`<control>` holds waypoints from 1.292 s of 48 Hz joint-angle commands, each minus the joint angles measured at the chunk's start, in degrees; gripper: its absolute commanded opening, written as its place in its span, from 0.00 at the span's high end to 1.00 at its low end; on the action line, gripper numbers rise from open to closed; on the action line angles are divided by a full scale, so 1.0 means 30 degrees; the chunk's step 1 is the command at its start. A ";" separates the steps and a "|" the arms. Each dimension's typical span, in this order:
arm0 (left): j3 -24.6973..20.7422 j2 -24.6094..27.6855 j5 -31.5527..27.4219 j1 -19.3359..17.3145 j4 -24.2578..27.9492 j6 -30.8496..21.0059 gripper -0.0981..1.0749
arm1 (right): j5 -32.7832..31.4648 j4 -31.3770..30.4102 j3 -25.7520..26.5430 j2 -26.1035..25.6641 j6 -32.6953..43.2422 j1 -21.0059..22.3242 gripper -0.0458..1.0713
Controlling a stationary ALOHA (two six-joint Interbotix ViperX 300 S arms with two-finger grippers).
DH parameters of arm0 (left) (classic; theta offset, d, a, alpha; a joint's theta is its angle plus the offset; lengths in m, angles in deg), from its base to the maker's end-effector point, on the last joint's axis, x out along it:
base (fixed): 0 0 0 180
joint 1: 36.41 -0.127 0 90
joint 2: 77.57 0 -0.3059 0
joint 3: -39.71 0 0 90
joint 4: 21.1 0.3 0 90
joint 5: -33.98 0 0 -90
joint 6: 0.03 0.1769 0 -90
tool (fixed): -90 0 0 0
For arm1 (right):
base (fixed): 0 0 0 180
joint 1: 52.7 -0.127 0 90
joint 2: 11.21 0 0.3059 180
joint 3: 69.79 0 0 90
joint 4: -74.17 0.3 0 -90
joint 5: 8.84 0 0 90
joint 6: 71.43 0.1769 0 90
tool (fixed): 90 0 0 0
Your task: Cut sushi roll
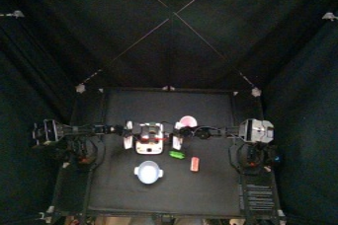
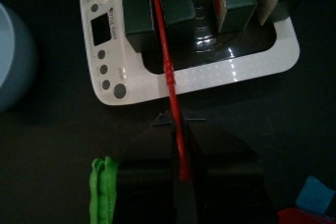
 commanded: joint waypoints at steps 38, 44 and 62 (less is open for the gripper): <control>-0.0322 -0.0762 0.0059 0.0967 -0.0381 -0.0088 0.64 | 0.0117 0.0088 0.0469 -0.0908 0.0059 -0.0439 0.73; -0.0352 -0.1465 0.0088 0.0967 -0.0352 -0.0059 0.64 | 0.0088 0.0088 0.0586 -0.1611 0.0088 -0.0439 0.73; -0.0264 -0.4277 0.0117 0.0938 -0.0322 -0.0029 0.64 | 0.0146 0.0088 0.0469 -0.3164 0.0059 -0.0352 0.73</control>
